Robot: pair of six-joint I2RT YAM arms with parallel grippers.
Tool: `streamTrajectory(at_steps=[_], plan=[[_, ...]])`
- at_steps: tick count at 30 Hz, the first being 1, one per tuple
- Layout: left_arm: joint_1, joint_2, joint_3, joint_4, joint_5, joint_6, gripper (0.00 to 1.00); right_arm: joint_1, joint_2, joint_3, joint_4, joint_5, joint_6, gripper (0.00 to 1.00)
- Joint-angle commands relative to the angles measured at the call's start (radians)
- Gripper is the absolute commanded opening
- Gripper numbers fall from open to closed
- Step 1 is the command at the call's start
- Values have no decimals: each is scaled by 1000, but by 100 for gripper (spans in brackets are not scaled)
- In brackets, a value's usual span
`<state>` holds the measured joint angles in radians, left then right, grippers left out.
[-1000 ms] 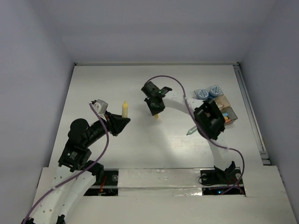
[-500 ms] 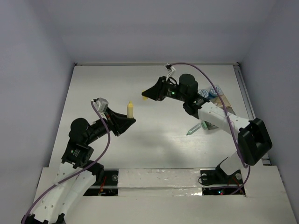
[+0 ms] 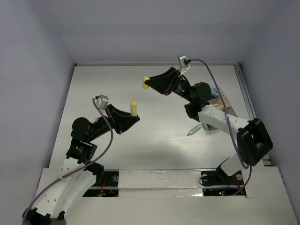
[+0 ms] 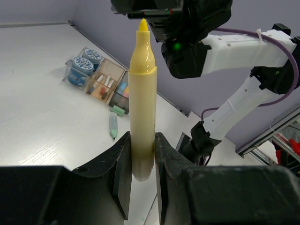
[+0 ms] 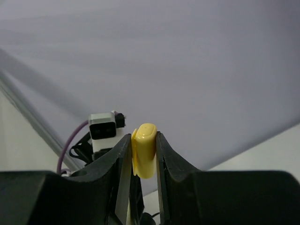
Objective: Sort the stationery into containers
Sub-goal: Close the pen cap on the pen.
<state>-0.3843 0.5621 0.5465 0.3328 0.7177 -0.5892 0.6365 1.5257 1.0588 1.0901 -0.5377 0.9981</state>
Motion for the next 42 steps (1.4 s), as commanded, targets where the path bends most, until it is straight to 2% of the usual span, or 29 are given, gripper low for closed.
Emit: streamTrajectory(at_steps=[1,5,12,42], plan=[[4,-2,-11,98,34,-24,0,0,73,65,311,-56,169,0],[4,-1,-13,104,42,-27,0,23,142,121,396,-93,240,0],[4,7,-14,124,58,-40,0,57,180,162,415,-114,247,0],[13,30,6,77,29,-9,0,94,191,152,424,-131,258,0]])
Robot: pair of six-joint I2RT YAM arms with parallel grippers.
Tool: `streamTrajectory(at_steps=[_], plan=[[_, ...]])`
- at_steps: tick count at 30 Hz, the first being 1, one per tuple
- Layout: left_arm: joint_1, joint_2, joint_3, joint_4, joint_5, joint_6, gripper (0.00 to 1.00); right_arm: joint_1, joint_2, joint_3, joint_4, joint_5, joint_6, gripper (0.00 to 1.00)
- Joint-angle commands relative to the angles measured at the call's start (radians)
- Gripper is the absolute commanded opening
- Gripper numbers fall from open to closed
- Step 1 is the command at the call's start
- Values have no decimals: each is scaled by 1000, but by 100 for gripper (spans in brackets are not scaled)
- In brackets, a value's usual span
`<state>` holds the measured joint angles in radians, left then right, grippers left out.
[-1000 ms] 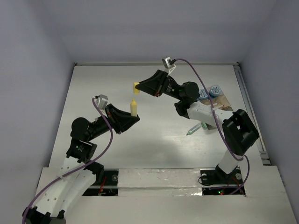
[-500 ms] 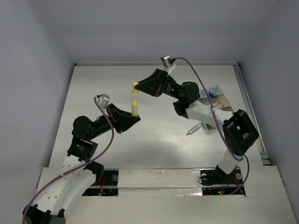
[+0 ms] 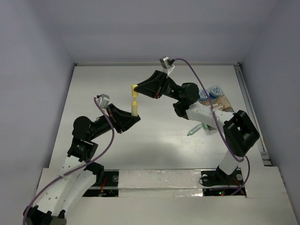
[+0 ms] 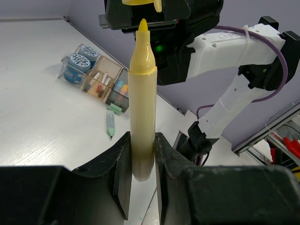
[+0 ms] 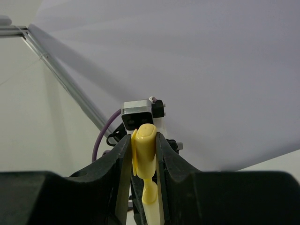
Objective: Sort the stationery into containers
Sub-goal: Close the pen cap on the pen.
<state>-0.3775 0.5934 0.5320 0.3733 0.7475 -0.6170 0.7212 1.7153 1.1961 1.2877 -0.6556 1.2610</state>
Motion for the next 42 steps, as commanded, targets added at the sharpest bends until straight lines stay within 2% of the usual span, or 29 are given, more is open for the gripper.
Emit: streamTrajectory(at_steps=[1,33,42], plan=[[6,-1,20,36,0,19,0,18,1,10,222,-16,-9,0],[6,-30,36,21,-31,22,0,37,-29,-72,164,-27,-109,0],[6,-35,30,96,-36,-36,0,55,-52,-118,190,-41,-120,0]])
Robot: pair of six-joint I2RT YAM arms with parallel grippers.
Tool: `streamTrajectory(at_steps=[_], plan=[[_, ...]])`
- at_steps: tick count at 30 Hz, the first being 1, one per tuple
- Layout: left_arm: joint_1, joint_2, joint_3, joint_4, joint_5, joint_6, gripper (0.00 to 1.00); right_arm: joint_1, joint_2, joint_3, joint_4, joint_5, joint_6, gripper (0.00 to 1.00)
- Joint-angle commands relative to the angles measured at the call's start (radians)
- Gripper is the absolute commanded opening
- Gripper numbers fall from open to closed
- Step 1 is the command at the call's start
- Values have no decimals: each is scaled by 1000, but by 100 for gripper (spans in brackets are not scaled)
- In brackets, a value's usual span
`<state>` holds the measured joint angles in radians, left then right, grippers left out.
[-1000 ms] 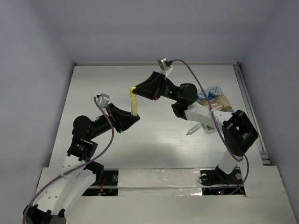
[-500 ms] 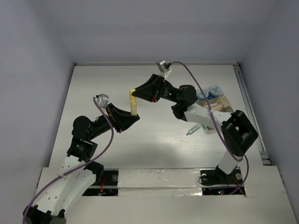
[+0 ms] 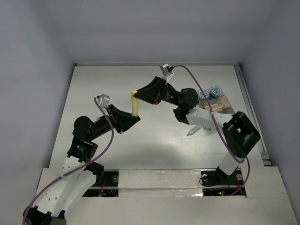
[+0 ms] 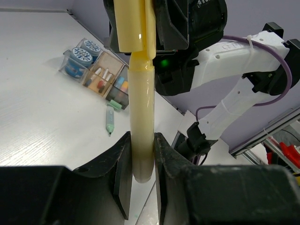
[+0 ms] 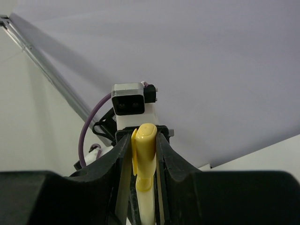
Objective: Sort the stationery into containers
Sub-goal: Close the pen cap on the pen.
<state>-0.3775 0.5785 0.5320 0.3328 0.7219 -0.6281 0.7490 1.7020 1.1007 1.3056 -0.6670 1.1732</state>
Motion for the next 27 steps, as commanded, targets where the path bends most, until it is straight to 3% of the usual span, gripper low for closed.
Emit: streamTrajectory(at_steps=[1,18,27], plan=[[6,-23,26,158,-12,-31,0,27,-42,-27,172,-26,-35,0],[6,-9,10,294,-33,-119,0,59,-74,-73,164,-17,-46,0],[6,7,83,313,-29,-122,0,104,-65,-165,141,-23,-67,0]])
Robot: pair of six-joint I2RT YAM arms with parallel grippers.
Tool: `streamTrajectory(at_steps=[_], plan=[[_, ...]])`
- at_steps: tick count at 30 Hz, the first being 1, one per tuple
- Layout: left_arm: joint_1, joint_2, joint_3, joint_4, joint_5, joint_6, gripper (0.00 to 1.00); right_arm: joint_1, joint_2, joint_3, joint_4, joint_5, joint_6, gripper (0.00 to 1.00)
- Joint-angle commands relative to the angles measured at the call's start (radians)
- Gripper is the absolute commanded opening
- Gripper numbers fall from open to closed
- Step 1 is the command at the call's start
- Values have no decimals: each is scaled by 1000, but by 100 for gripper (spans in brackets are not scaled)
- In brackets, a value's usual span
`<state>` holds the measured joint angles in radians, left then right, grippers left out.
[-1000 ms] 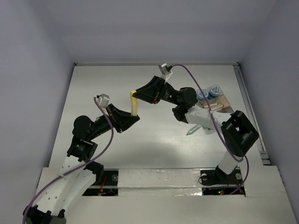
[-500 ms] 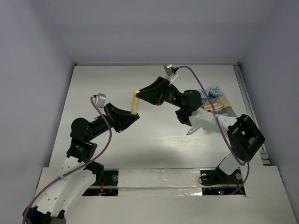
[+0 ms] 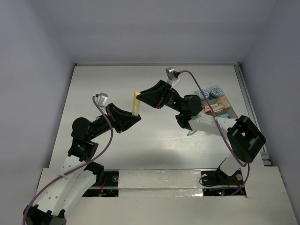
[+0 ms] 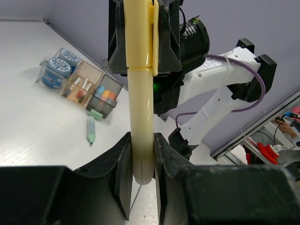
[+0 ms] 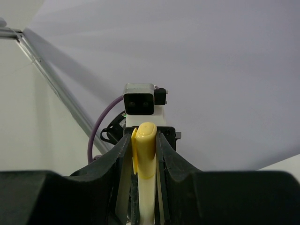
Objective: Sort the stationery into containers
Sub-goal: Close the pen cap on the pen, then place the pen in the storage box.
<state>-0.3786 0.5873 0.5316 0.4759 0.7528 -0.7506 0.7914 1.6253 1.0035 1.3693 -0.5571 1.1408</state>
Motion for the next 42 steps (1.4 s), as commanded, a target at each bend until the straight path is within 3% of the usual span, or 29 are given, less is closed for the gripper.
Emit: streamTrajectory(at_steps=[1,8,12,26,42], plan=[[7,-1,99,156,-61,8,0,71,1,-80,61,-135,-41,0],[7,-1,172,92,-43,20,0,132,-74,-169,-298,-126,-214,0],[7,26,209,95,-30,14,0,176,-97,-213,-410,-83,-292,0],[17,72,366,21,-56,71,0,241,-93,-361,-383,-4,-288,0],[17,140,352,61,-21,28,0,272,-179,-353,-463,83,-334,0]])
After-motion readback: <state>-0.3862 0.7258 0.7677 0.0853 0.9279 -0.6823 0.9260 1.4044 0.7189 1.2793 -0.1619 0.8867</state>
